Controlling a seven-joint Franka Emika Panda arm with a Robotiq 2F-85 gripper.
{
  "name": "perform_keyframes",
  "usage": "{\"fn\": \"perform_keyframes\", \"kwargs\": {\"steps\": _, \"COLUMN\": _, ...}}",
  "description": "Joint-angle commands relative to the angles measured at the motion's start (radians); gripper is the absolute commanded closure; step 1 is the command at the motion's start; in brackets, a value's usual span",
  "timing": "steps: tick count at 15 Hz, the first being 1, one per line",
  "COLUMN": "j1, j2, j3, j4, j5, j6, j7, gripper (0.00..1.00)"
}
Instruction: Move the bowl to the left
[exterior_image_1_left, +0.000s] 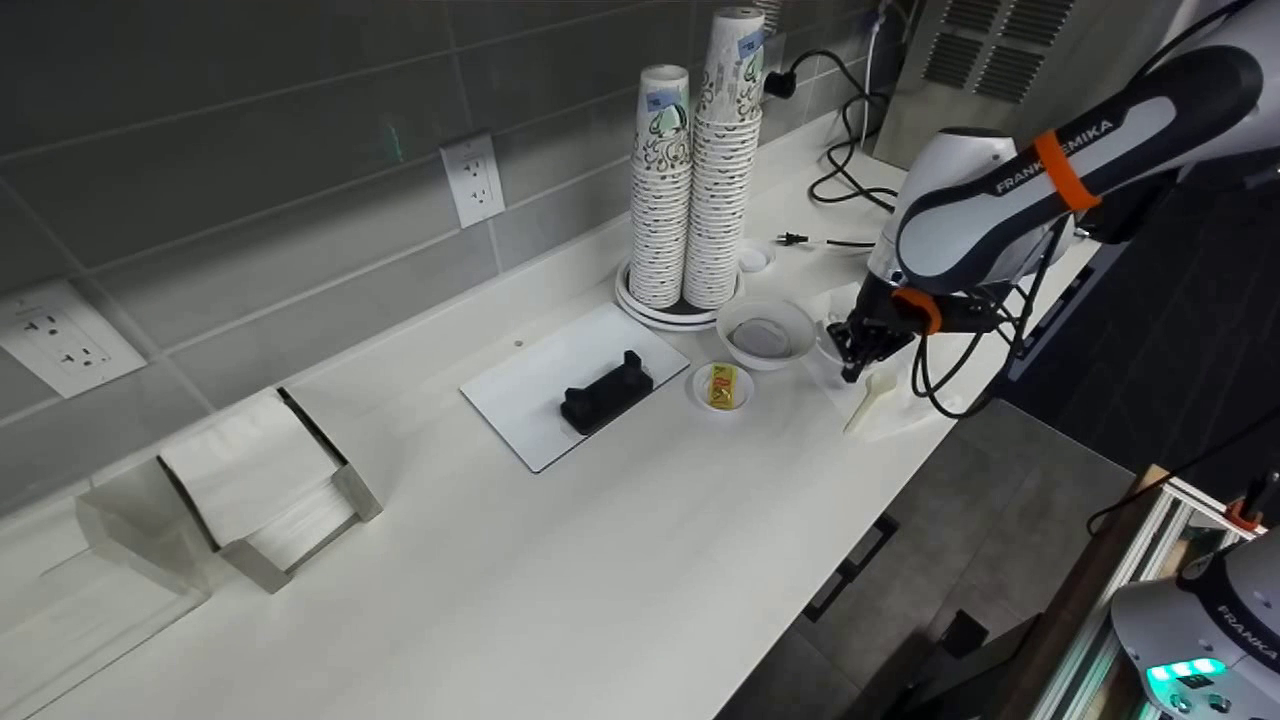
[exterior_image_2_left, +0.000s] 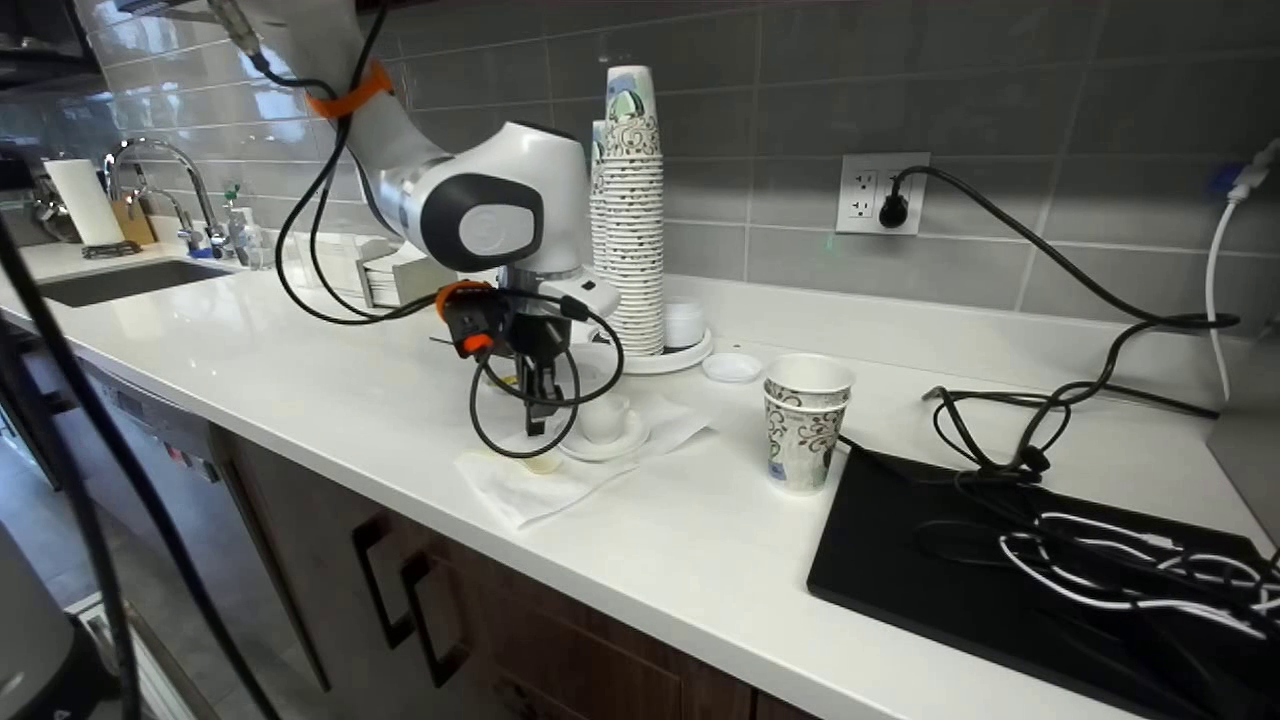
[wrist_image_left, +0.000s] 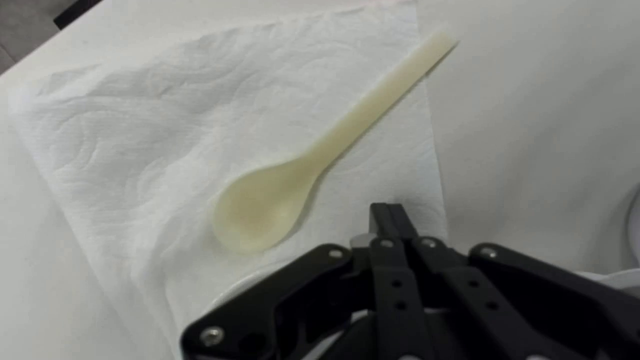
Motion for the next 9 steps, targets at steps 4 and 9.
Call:
{"fn": "perform_keyframes", "kwargs": {"steps": 4, "j1": 0.02, "j2": -0.204, "j3": -0.029, "j4": -0.12, "j5": -0.247, "j6": 0.055, "j7": 0.118, "gripper": 1.0}}
{"fn": "perform_keyframes", "kwargs": {"steps": 9, "j1": -0.01, "j2": -0.366, "j3": -0.017, "j4": -0.169, "j5": -0.396, "j6": 0.021, "j7": 0.044, "gripper": 0.6}}
